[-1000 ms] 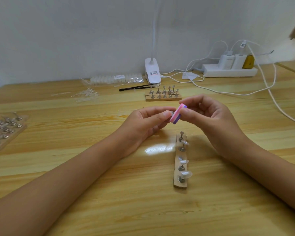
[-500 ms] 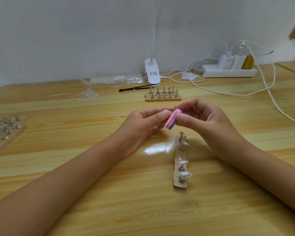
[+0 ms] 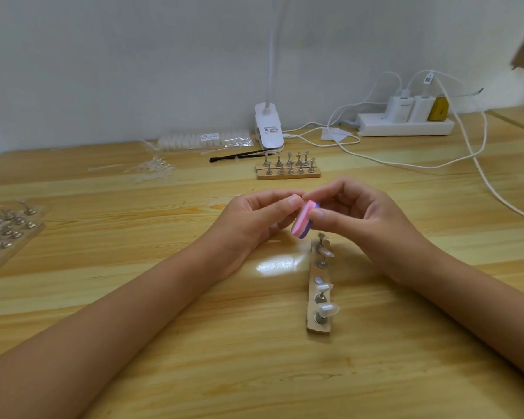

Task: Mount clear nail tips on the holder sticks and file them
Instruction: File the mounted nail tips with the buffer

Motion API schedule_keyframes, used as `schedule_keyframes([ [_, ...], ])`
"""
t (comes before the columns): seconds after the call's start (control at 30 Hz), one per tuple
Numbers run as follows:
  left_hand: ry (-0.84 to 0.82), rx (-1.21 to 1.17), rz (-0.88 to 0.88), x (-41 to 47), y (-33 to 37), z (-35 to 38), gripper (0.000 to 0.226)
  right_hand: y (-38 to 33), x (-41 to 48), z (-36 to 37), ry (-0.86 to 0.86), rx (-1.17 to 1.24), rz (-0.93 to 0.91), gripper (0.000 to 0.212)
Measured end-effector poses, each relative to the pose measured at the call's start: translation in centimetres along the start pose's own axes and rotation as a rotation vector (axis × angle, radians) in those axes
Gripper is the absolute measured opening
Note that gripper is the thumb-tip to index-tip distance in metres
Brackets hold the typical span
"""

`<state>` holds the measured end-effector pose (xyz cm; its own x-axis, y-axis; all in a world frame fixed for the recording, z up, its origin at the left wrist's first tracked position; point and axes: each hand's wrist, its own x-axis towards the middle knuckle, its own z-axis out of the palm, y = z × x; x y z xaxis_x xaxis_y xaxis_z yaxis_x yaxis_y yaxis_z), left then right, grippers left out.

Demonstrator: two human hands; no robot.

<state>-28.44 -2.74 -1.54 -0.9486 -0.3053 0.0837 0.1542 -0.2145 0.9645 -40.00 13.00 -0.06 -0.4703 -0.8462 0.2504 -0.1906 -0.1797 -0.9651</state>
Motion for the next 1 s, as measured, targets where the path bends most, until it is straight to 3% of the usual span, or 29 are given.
schedule_keyframes([
  [0.13, 0.015, 0.019, -0.003, 0.06, -0.01, -0.05, 0.026, -0.21, 0.20, -0.05, 0.163, 0.058, -0.029, 0.032],
  [0.27, -0.004, 0.009, 0.008, 0.03, -0.13, 0.04, 0.022, -0.28, 0.04, 0.01, 0.039, 0.025, 0.002, 0.029],
  [0.4, 0.023, 0.003, -0.003, 0.12, -0.05, 0.02, 0.025, -0.33, 0.24, -0.11, 0.130, 0.077, -0.010, 0.033],
  [0.53, 0.033, 0.000, -0.004, 0.08, -0.05, 0.16, 0.023, -0.23, 0.15, -0.15, 0.023, 0.037, 0.019, 0.027],
  [0.63, 0.061, 0.000, -0.011, 0.14, 0.02, 0.23, 0.028, -0.28, 0.32, -0.37, 0.119, 0.084, 0.001, 0.031],
  [0.73, 0.066, 0.001, -0.014, 0.11, 0.01, 0.19, 0.031, -0.18, 0.21, -0.27, -0.011, 0.038, 0.044, 0.028],
  [0.9, 0.062, 0.006, -0.021, 0.10, 0.07, 0.15, 0.027, -0.19, 0.45, -0.36, 0.082, 0.111, 0.032, 0.033],
  [1.0, 0.054, -0.001, -0.016, 0.10, -0.02, 0.10, 0.025, -0.20, 0.32, -0.30, -0.014, 0.067, 0.063, 0.031],
])
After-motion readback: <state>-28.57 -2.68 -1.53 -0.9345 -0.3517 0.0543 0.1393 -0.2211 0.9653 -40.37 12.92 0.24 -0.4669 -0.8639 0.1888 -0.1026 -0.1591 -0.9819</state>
